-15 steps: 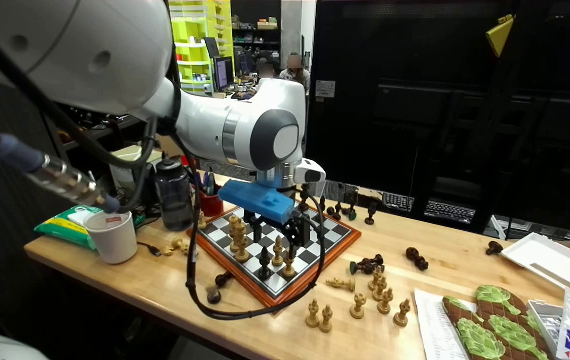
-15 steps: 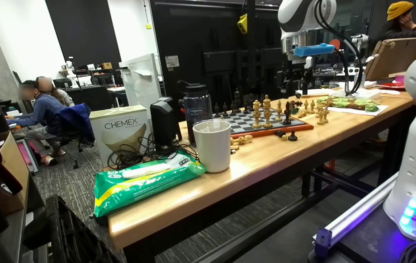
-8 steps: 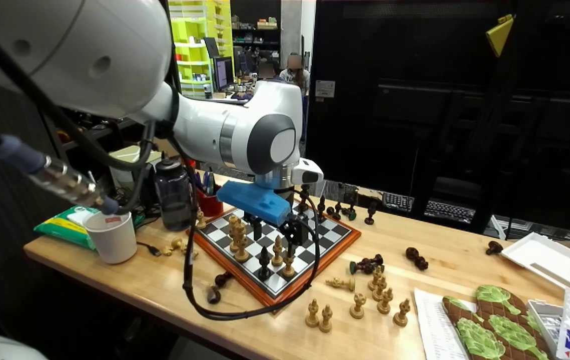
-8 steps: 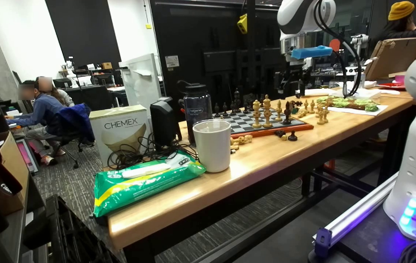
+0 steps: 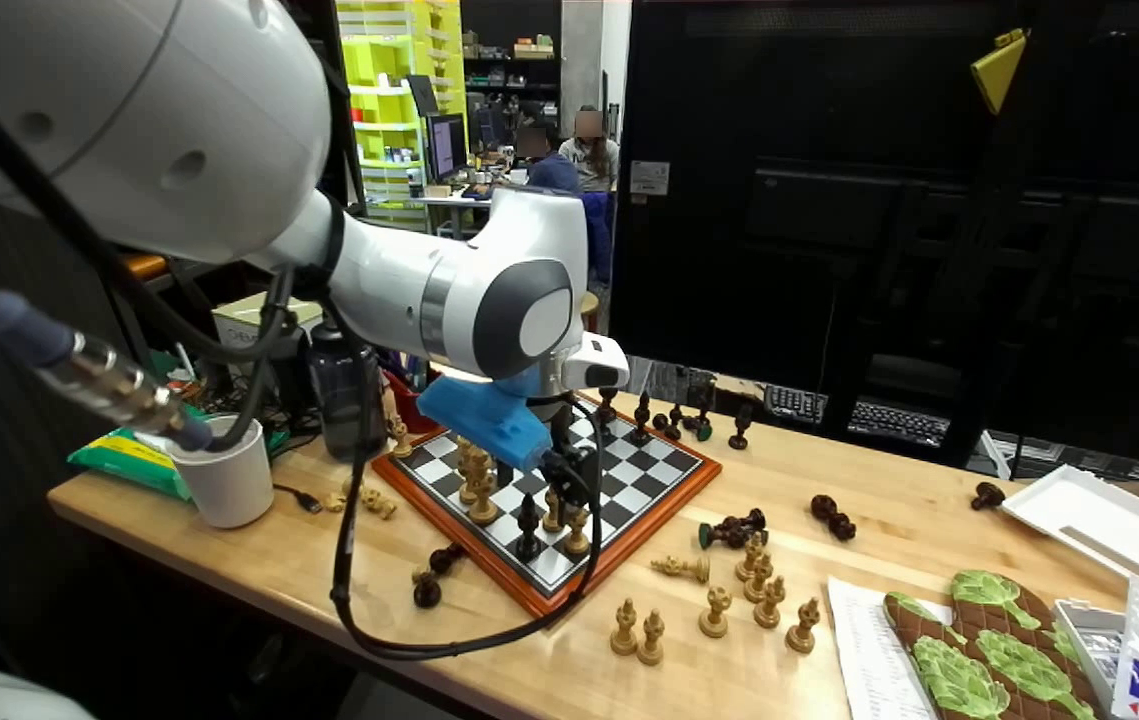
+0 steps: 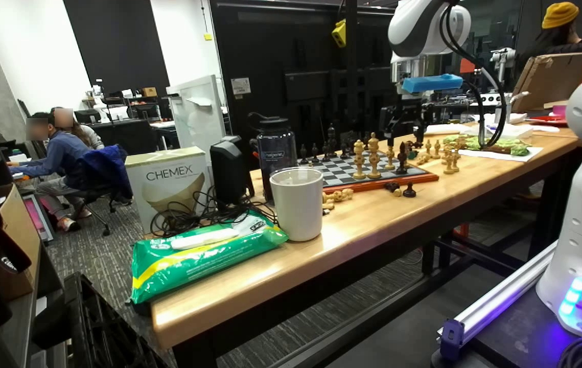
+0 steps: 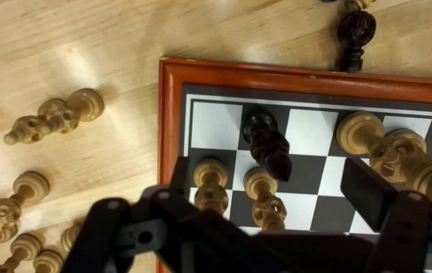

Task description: Move the bishop to 8c

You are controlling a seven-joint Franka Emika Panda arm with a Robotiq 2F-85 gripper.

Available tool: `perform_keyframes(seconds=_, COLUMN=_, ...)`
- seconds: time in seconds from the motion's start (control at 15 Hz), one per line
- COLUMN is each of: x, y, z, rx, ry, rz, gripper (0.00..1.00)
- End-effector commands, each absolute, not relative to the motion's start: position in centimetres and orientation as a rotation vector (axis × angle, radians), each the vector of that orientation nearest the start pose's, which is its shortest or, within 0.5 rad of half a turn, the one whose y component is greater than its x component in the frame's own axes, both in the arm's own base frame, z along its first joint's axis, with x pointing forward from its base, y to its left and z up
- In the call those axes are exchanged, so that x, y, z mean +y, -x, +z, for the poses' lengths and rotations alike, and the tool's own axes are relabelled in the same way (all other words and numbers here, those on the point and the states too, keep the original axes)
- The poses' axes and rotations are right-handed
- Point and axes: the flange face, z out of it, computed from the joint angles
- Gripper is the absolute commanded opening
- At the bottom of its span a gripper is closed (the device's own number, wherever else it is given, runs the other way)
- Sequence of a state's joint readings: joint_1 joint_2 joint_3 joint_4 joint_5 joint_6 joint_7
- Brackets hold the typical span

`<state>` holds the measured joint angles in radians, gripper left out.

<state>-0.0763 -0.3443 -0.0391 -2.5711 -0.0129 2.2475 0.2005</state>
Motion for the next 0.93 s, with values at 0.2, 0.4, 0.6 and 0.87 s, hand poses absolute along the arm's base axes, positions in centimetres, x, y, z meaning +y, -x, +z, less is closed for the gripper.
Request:
perform_keyframes(seconds=0.2, x=-4.1, y=-40.2, z=37.6, rx=0.554, ry=3.068, rz=-0.061, gripper=1.0)
perform_keyframes(seconds=0.4, x=-4.0, y=-40.1, z=37.1, rx=0.552, ry=3.067, rz=-0.055, gripper=0.74)
perform_keyframes(seconds=0.6, x=-3.9, y=-40.1, z=36.9, rx=0.544, ry=3.07, rz=-0.055, gripper=0.52)
perform_keyframes(seconds=0.87, x=-3.8, y=-40.1, z=36.5, rx=0.535, ry=3.075, rz=-0.039, gripper=0.22)
